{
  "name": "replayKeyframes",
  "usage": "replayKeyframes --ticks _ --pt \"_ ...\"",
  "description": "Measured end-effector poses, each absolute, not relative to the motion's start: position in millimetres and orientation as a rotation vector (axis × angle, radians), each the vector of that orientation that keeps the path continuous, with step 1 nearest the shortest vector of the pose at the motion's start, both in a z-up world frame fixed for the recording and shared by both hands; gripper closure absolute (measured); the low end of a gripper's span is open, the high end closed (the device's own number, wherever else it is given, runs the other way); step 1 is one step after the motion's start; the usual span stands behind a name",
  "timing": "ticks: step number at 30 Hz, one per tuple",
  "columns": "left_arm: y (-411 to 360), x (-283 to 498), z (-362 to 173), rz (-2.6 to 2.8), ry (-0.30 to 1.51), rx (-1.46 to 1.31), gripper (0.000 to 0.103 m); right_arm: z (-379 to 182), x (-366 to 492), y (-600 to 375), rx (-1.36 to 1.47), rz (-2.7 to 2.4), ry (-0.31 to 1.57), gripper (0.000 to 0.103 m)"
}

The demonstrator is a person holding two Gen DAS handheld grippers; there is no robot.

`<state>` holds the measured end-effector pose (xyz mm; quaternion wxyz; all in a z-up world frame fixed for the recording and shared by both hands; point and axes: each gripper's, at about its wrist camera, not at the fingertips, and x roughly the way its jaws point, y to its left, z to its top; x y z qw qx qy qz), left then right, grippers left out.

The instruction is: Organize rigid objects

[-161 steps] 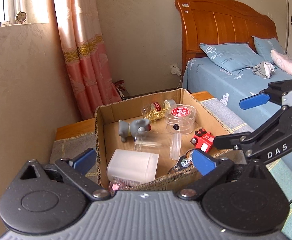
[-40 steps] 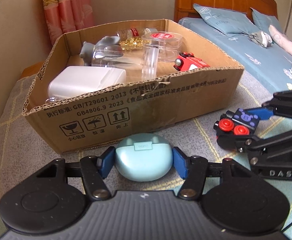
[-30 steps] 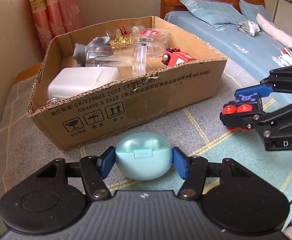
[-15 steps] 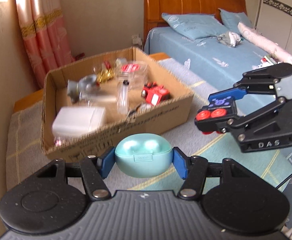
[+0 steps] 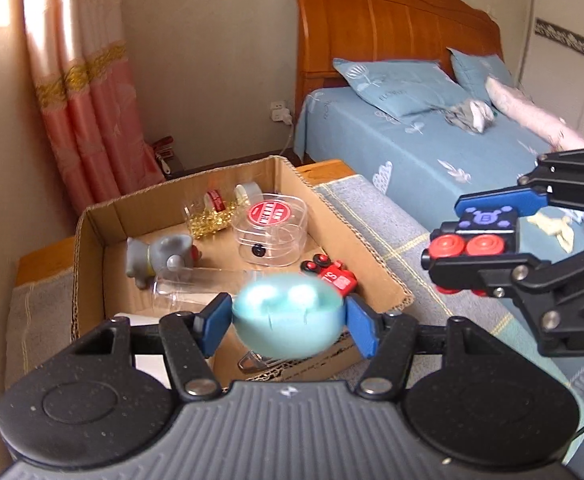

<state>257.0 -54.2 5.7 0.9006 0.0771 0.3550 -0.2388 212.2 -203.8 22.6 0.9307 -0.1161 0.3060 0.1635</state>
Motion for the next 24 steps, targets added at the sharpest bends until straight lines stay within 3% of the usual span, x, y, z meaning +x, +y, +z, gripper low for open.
replayKeyframes --ticks 2,8,24 --pt "-46.0 253.0 5.8 -0.465 0.702 0.137 0.014 25.0 218.9 -201.8 -0.240 0.333 0.627 0.048" --pt "-16.0 229.7 15.8 -0.387 0.634 0.096 0.004 30.2 246.1 -188.8 -0.245 0.357 0.636 0.048" --pt "60.7 177.0 4.0 -0.079 0.572 0.029 0.001 20.3 345.4 -84.1 -0.237 0.501 0.753 0.048"
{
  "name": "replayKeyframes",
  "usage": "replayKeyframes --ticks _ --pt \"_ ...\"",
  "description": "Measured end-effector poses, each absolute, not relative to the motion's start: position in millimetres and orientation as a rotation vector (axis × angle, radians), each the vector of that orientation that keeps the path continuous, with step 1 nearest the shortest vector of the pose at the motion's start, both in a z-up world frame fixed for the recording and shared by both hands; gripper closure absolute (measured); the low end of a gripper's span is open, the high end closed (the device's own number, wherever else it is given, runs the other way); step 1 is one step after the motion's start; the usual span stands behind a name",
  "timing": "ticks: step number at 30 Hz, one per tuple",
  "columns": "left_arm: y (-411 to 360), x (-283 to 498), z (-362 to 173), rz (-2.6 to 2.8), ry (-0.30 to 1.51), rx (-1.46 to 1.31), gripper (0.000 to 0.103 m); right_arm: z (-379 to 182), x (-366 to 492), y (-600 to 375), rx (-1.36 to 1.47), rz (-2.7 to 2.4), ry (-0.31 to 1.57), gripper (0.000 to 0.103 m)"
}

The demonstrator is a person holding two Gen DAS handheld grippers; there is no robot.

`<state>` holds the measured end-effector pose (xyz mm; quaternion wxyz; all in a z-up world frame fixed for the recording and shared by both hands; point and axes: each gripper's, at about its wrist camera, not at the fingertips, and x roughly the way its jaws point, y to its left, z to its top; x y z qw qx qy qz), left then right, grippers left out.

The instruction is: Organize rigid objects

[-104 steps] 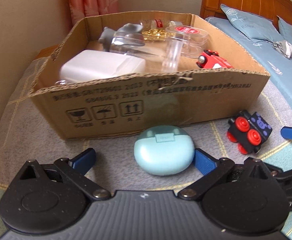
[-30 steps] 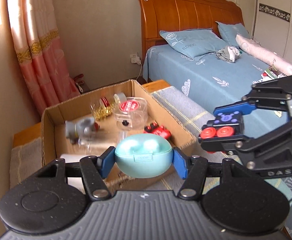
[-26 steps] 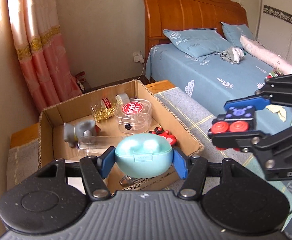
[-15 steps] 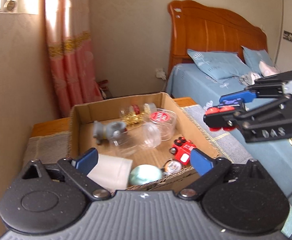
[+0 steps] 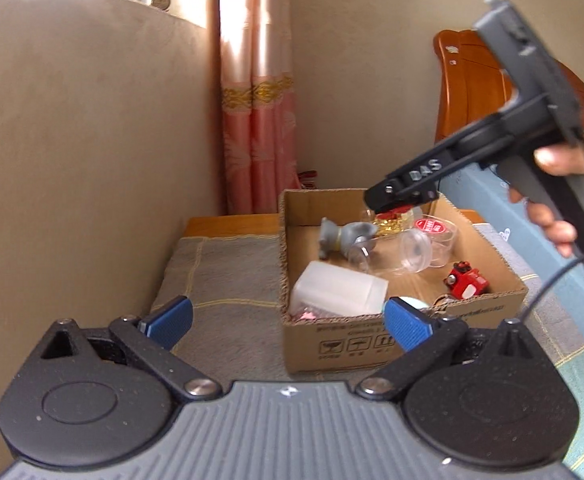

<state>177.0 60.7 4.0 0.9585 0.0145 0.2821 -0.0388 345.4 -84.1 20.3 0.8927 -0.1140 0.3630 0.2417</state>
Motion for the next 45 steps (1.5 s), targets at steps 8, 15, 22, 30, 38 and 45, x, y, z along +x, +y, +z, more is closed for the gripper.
replayKeyframes --ticks 8,15,22,30,38,45 --pt "70.8 168.4 3.0 -0.031 0.578 0.031 0.001 14.5 349.7 -67.2 -0.218 0.469 0.774 0.007" --pt "61.9 168.5 10.7 -0.034 0.575 0.059 0.001 25.1 314.3 -85.5 -0.221 0.373 0.788 0.000" --pt "41.5 169.5 20.2 -0.030 0.623 0.101 0.001 27.7 252.7 -112.8 -0.192 0.189 0.836 0.000" --pt "23.7 168.6 23.3 -0.064 0.684 0.068 0.001 4.5 186.3 -149.3 -0.021 0.054 0.866 0.000" --pt "9.3 161.9 22.0 -0.063 0.725 0.086 0.001 -2.9 169.9 -156.7 0.031 -0.011 0.846 0.000" --pt "10.6 160.2 26.3 -0.050 0.722 0.079 0.001 0.9 168.5 -155.0 0.024 0.001 0.833 0.000"
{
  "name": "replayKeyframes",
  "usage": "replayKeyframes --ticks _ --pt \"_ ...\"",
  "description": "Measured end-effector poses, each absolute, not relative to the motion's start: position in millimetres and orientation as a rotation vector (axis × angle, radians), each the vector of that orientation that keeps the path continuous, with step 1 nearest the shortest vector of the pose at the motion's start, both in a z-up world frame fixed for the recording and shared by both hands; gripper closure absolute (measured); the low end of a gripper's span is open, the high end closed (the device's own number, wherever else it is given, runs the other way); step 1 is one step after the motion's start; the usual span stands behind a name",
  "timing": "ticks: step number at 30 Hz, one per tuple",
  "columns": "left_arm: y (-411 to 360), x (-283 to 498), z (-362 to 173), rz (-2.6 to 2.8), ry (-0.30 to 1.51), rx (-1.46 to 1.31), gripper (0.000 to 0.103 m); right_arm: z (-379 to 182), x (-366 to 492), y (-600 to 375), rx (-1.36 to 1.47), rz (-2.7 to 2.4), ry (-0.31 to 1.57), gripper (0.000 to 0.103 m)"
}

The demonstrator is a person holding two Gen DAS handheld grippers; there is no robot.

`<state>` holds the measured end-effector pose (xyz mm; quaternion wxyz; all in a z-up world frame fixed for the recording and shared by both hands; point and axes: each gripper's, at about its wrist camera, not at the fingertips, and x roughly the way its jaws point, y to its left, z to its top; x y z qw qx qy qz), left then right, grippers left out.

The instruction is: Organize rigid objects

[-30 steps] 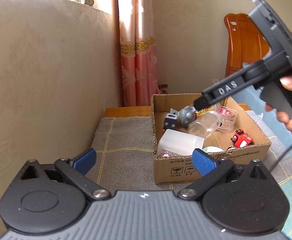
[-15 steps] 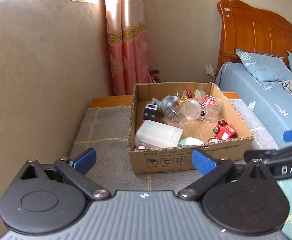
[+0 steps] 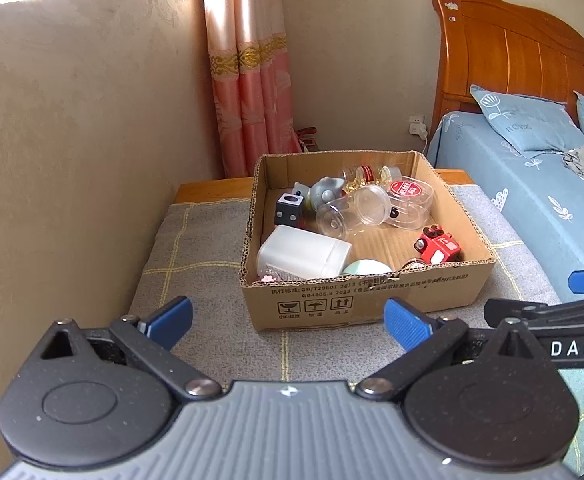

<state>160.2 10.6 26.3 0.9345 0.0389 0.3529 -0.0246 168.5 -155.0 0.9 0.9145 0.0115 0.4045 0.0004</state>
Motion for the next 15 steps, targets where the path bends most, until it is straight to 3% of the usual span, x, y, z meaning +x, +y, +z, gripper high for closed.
replayKeyframes --ticks 15 --pt "8.2 160.2 29.7 -0.046 0.720 0.082 0.001 4.7 165.7 -156.9 0.031 -0.002 0.816 0.000"
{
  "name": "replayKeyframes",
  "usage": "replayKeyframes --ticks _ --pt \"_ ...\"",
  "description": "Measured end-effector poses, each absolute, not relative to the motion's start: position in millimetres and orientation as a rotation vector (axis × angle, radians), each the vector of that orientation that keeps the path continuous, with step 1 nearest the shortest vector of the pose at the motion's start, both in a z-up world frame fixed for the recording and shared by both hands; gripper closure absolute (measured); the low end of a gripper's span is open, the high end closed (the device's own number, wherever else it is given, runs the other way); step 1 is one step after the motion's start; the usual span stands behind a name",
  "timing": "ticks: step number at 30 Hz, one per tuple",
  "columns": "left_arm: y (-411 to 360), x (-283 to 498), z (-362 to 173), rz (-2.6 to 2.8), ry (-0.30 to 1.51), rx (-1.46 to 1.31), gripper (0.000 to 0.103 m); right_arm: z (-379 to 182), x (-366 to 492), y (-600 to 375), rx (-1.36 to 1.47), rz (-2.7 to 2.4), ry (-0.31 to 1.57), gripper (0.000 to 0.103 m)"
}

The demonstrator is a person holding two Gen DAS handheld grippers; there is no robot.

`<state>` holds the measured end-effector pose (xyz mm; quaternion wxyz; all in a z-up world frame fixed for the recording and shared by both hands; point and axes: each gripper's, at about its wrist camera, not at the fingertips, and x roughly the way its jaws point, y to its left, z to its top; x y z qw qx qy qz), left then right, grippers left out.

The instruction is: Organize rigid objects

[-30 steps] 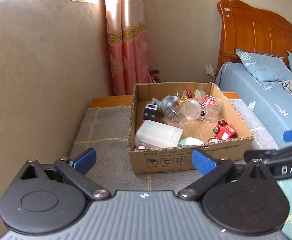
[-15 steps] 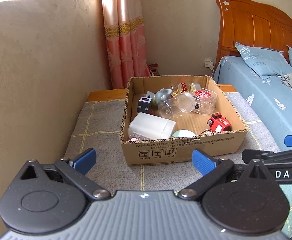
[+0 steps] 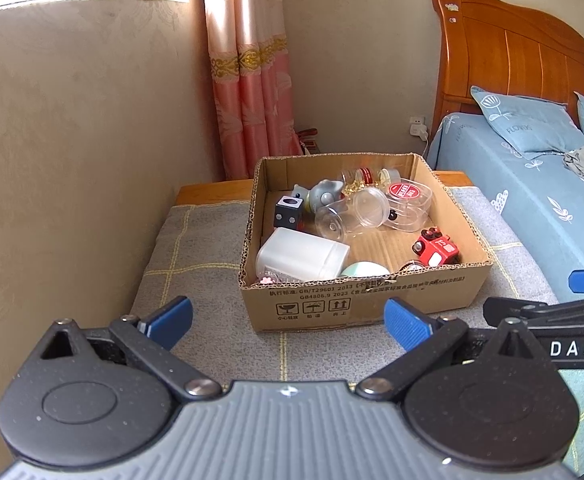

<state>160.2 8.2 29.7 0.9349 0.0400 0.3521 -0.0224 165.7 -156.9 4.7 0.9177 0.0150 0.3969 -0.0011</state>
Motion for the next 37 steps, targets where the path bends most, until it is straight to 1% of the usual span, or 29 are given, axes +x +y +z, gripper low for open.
replayKeyframes --ticks 37 --pt "6.4 154.4 35.5 -0.030 0.714 0.085 0.001 10.0 158.6 -157.3 0.021 -0.002 0.798 0.000"
